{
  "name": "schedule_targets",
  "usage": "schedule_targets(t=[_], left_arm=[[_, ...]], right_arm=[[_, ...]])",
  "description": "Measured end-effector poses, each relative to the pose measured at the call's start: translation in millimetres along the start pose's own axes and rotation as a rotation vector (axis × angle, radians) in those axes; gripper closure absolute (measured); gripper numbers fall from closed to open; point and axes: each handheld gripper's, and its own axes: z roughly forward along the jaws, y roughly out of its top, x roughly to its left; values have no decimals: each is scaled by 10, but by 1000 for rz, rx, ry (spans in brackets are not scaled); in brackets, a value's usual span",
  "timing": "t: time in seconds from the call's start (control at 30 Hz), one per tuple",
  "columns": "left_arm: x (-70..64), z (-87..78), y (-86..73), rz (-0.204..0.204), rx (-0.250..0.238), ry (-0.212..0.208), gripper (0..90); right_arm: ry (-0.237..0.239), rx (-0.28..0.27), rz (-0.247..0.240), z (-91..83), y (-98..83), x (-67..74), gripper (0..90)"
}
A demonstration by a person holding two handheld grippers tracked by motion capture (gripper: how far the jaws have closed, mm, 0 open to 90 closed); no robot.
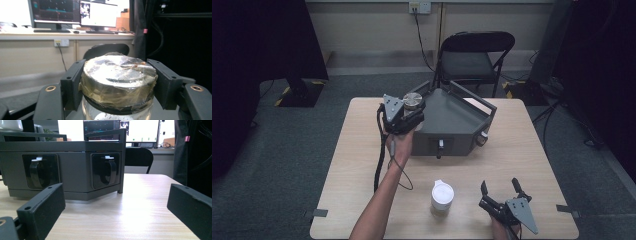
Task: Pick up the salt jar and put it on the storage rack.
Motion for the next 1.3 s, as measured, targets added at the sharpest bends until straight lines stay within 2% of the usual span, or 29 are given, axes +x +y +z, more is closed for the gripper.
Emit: schedule_targets(t=[0.17,0.43,0.5,0.53,0.6,0.77,0.97,1.3], left_arm=[[-55,128,-55,-19,15,39,348],[-63,222,-162,-16,21,23,348],[-89,236,-191,-3,27,31,348],[-93,241,-205,-9,31,35,348],[-78,254,-231,-20,40,33,347],[-44,277,-280,-12,51,29,347],[-47,288,-292,6,51,27,347],[-54,285,-313,4,45,29,345]], right_arm=[[0,0,0,-4,0,0,0],[3,0,1,-4,1,-4,0],[3,0,1,-5,1,-5,0],[3,1,1,-4,1,-5,0],[3,1,1,-5,1,-5,0],[1,0,0,-5,1,-2,0],[0,0,0,-5,1,-1,0],[-1,1,1,-5,1,2,0]])
